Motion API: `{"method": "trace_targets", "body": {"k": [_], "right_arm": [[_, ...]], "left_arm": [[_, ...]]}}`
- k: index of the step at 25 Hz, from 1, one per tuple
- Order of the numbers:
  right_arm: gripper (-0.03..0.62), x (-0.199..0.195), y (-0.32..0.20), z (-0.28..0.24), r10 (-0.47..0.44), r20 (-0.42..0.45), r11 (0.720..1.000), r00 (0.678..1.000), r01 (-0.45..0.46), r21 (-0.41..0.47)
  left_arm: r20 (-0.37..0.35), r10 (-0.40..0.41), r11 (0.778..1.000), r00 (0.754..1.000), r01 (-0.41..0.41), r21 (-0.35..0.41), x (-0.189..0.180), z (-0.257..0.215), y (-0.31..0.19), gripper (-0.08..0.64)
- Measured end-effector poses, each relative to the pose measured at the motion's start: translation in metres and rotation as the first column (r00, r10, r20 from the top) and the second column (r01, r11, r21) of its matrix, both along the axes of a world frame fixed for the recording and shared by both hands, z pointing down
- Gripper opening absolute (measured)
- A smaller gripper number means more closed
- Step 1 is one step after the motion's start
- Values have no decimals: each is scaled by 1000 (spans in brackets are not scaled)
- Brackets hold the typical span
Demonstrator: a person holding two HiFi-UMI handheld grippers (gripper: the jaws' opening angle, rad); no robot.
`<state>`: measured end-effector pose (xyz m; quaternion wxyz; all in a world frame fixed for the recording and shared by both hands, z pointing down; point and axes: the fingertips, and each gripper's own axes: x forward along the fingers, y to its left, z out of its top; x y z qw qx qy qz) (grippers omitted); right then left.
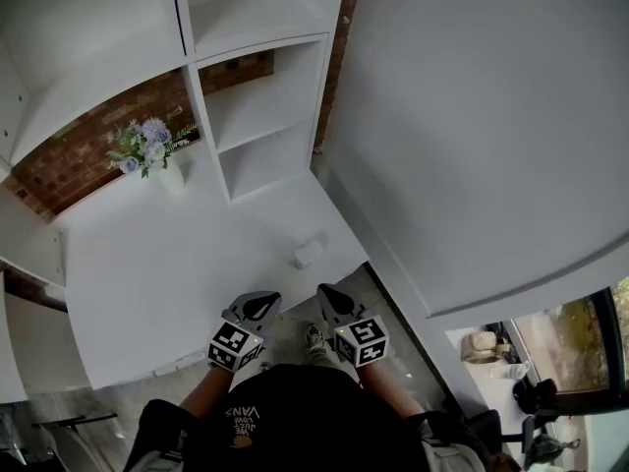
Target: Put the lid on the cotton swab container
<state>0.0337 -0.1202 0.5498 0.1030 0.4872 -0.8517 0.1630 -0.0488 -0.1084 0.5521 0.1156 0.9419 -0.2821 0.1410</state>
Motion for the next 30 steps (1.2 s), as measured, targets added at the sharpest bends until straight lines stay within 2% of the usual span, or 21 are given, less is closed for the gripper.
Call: {"method": "trace_targets", "body": {"k": [7, 17, 30], "right_arm": [[2, -10, 36, -5, 48, 4, 999, 999, -48, 13], [2, -24, 82, 2, 99, 16, 995, 995, -99, 9], [0, -41, 106, 6, 118, 25, 993, 993, -118, 6]], "left_arm": [[11, 15, 1000, 1000, -15, -7, -27, 4, 32, 6], [16, 48, 999, 999, -48, -5, -47, 10, 71, 6], [11, 49, 999, 999, -49, -9, -72, 15, 92, 6]]}}
